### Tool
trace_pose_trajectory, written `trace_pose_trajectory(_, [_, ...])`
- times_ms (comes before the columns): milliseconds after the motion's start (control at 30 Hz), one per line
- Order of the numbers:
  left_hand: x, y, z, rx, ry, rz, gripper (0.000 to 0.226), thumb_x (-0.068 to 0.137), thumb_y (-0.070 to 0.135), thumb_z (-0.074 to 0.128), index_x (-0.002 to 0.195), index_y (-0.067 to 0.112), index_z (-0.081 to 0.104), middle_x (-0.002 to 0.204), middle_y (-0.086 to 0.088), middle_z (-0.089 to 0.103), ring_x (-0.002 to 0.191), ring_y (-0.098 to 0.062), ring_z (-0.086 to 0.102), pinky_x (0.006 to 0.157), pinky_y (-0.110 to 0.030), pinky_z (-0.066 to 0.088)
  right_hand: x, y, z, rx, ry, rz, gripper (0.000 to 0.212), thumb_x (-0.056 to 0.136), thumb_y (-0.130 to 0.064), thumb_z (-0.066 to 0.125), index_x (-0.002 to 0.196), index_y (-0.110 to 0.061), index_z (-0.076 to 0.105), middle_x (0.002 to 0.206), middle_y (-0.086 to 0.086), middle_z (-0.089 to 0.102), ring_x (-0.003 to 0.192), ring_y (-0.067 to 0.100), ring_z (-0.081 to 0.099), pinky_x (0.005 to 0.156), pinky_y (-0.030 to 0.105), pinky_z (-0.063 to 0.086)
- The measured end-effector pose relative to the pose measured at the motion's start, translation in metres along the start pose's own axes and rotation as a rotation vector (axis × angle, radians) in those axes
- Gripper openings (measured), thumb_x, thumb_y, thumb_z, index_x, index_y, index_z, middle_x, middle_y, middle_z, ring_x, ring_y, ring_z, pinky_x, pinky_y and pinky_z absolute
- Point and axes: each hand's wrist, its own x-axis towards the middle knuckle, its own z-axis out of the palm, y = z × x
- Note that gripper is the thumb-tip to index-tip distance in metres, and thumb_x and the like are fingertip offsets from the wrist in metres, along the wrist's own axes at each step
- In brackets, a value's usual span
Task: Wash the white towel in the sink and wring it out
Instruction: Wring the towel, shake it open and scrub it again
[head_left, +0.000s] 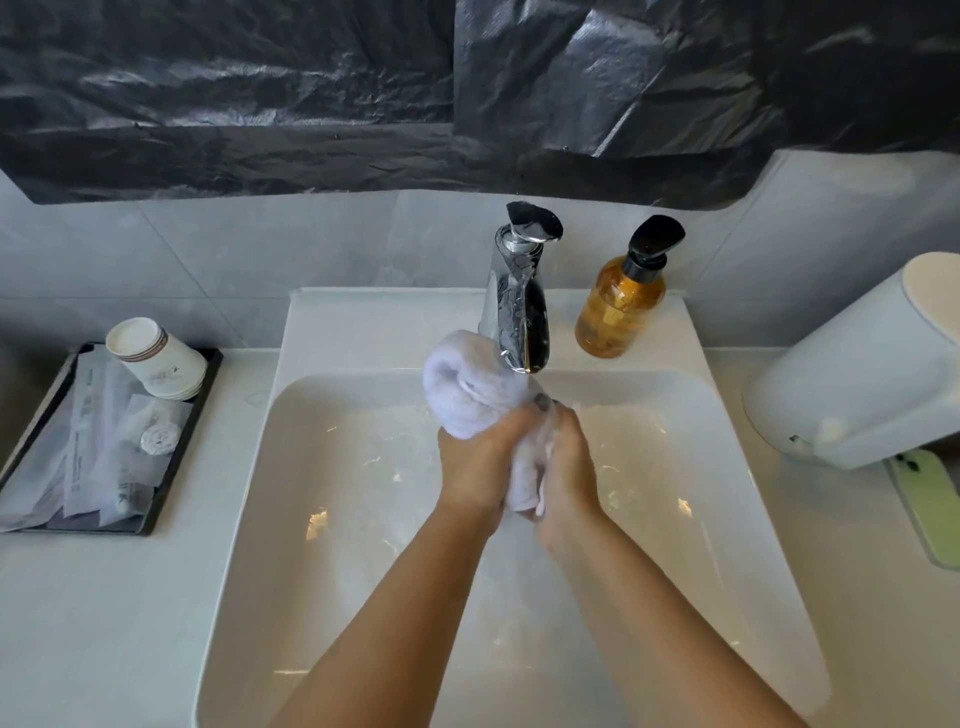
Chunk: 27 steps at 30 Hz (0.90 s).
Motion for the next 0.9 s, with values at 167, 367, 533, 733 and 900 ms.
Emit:
trace_pose_trajectory(167, [-0.002, 0.009, 0.013, -0.286, 0.233, -0.120, 0.017, 0.074, 0.022, 0.075, 0.081, 0.009, 0.067, 0.059, -0.002, 0.067, 0.049, -0.018, 0.064, 0.048, -0.026, 0.049, 0.007, -0.019, 0.007, -0.333, 0.175, -0.338, 0.042, 0.075, -0.049, 0.041, 0.051, -0.018, 0.053, 0.065, 0.004, 0.060, 0.075, 0.032, 0.059, 0.075, 0.045, 0.050])
trace_pose_trajectory(367, [0.002, 0.017, -0.006, -0.140, 0.244, -0.090, 0.013, 0.078, 0.022, 0.072, 0.078, 0.013, 0.062, 0.052, 0.004, 0.062, 0.045, -0.011, 0.059, 0.045, -0.021, 0.043, 0.008, -0.017, -0.006, -0.599, -0.109, -0.560, 0.032, 0.087, -0.043, 0.035, 0.062, -0.028, 0.049, 0.059, -0.007, 0.051, 0.065, 0.019, 0.046, 0.066, 0.028, 0.037])
trace_pose_trajectory(533, [0.005, 0.030, -0.031, -0.034, 0.329, 0.056, 0.036, 0.065, 0.025, 0.087, 0.093, 0.013, 0.067, 0.083, -0.002, 0.073, 0.073, -0.014, 0.070, 0.057, -0.023, 0.049, 0.014, 0.009, -0.027, -1.190, -0.165, -0.867, 0.022, 0.101, -0.021, 0.040, 0.118, -0.010, 0.049, 0.095, 0.015, 0.066, 0.086, 0.036, 0.064, 0.062, 0.030, 0.036])
trace_pose_trajectory(733, [0.010, 0.039, -0.060, 0.029, 0.375, 0.105, 0.018, 0.074, 0.020, 0.081, 0.083, 0.022, 0.065, 0.077, 0.002, 0.070, 0.064, -0.011, 0.067, 0.059, -0.025, 0.053, 0.004, 0.048, -0.024, -1.674, -0.176, -0.946, 0.027, 0.078, -0.033, 0.065, 0.097, -0.019, 0.077, 0.100, 0.000, 0.072, 0.078, 0.011, 0.066, 0.066, 0.018, 0.053])
trace_pose_trajectory(900, [0.008, 0.034, -0.059, 0.031, 0.360, 0.053, 0.036, 0.064, 0.031, 0.085, 0.092, 0.017, 0.069, 0.087, -0.005, 0.075, 0.079, -0.020, 0.072, 0.067, -0.031, 0.056, -0.001, 0.040, -0.017, -1.826, -0.198, -1.032, 0.028, 0.079, -0.033, 0.071, 0.088, -0.007, 0.076, 0.086, 0.006, 0.070, 0.085, 0.017, 0.064, 0.073, 0.022, 0.051])
